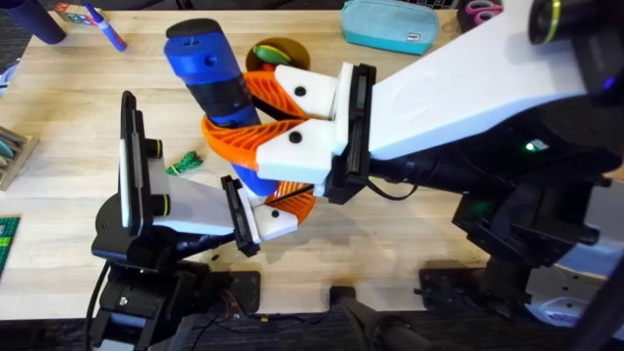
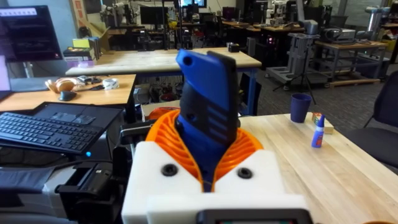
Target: Pick up the gripper from the table and insert it into the empty holder that is missing its gripper. Then pick up a screw, insert it into the mounting hole, and use the screwdriver to tighten it. Finally, clean up the table by picking up the vegetable and placing it into the bucket.
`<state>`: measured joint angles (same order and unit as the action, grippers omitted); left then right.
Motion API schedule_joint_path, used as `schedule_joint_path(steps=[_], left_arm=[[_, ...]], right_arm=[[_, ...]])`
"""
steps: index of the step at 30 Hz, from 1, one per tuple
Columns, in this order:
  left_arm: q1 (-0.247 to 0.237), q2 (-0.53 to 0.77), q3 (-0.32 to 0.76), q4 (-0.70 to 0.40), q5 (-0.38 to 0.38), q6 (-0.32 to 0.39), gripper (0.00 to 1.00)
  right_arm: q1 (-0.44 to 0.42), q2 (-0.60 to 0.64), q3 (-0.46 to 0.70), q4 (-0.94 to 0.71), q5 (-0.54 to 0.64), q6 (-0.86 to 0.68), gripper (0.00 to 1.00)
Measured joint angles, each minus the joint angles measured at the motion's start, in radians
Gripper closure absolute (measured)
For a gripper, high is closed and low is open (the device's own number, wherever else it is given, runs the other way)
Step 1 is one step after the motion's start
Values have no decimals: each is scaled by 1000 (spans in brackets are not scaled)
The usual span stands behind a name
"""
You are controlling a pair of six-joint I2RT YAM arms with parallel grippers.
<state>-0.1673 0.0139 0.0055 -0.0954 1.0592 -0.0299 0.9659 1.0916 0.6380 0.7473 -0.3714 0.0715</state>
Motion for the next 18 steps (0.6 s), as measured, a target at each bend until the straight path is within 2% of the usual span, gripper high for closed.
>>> schedule_joint_path(steps=[18], left_arm=[[0,0,0,-3,-1,-1,988]], right_arm=[[-20,-27,-9,24,37,0,956]])
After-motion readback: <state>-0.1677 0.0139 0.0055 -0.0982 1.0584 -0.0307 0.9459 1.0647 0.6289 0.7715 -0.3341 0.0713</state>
